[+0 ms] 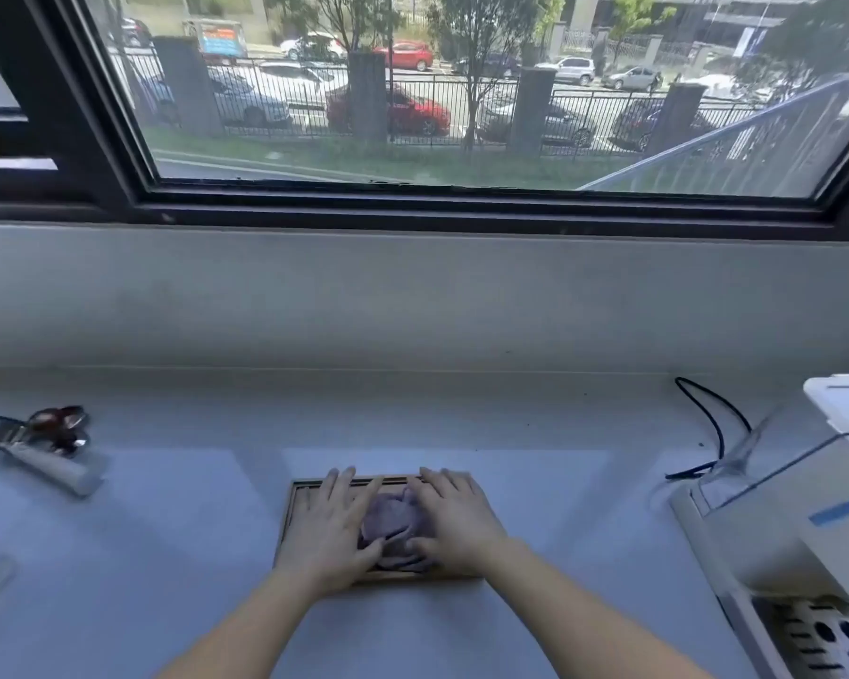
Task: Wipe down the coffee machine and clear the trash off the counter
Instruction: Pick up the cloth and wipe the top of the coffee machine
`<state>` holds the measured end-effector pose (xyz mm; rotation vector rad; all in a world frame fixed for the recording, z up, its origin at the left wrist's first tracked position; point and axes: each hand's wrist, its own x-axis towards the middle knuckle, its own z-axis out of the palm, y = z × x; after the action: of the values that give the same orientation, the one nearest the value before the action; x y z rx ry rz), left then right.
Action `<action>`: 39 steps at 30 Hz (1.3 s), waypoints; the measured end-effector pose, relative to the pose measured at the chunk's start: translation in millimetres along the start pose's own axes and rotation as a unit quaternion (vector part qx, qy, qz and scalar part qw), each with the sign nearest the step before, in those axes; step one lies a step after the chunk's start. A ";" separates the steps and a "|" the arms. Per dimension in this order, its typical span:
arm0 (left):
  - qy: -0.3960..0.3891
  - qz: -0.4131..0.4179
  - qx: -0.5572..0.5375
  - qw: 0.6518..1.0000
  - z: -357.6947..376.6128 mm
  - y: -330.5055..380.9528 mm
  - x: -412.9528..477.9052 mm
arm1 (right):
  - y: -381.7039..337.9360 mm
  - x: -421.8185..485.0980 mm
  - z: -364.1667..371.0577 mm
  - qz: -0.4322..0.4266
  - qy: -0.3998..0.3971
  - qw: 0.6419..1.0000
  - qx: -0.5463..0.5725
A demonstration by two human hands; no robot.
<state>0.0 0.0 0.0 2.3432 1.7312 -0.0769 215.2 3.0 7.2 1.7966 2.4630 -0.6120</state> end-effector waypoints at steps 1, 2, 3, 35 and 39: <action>-0.020 0.005 -0.006 1.000 1.3 -0.3 0.2 | -0.3 0.1 2.0 -0.011 0.003 1.000 0.000; -0.016 0.008 -0.005 1.000 3.5 -0.4 0.8 | 0.0 1.4 4.0 -0.014 0.007 1.000 -0.008; -0.018 0.013 0.002 1.000 5.9 -0.7 0.3 | 0.1 1.4 7.4 -0.018 0.008 1.000 -0.017; 0.022 0.129 -0.160 0.978 -39.9 29.5 8.6 | -1.0 -37.9 -35.6 0.061 0.062 0.994 0.058; 0.055 0.158 -0.160 0.973 -53.6 49.5 1.0 | 0.7 -66.7 -51.7 0.084 0.093 0.988 0.092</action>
<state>42.3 -1.4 59.4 2.3732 1.2749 0.3634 248.4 -40.4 71.5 2.1987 2.3988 -0.7109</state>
